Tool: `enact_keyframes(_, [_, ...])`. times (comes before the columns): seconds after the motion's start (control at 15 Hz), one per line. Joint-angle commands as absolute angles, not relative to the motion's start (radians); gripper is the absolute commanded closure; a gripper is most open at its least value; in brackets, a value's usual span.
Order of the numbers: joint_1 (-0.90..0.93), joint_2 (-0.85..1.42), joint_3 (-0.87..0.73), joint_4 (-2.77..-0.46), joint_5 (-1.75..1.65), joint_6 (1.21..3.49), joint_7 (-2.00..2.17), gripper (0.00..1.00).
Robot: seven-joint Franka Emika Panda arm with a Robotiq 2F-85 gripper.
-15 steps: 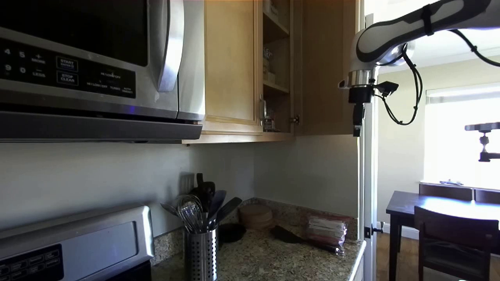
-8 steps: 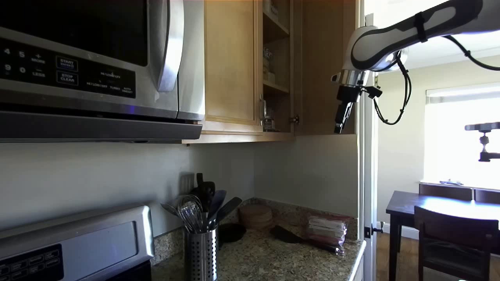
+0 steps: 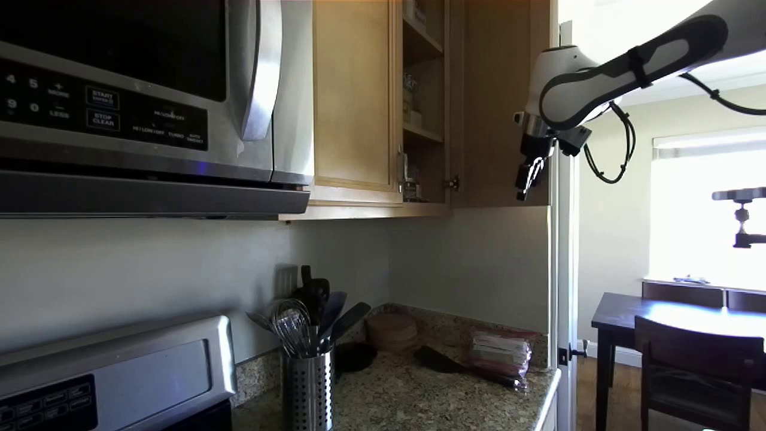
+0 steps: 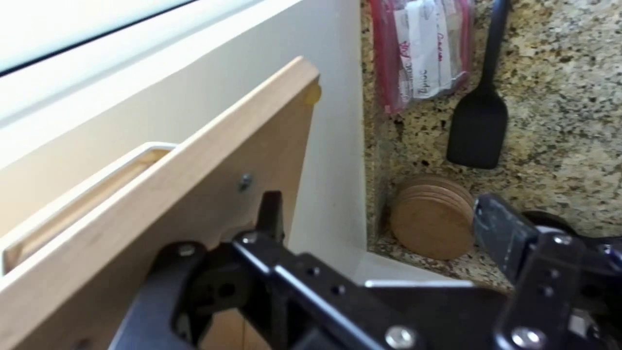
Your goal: Open the right door of the cabinet.
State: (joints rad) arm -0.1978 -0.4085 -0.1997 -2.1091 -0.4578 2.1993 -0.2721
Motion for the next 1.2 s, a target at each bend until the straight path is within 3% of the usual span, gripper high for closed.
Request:
enact_keyframes(0.0, [-0.268,-0.409,-0.172,-2.123,-0.600,2.223,-0.166,0.00])
enact_keyframes(0.67, [-0.094,-0.442,-0.221,-2.145,-0.141,2.038,-0.415,0.00])
enact_keyframes(1.13, [-0.093,-0.410,-0.181,-2.222,-0.119,1.941,-0.363,0.00])
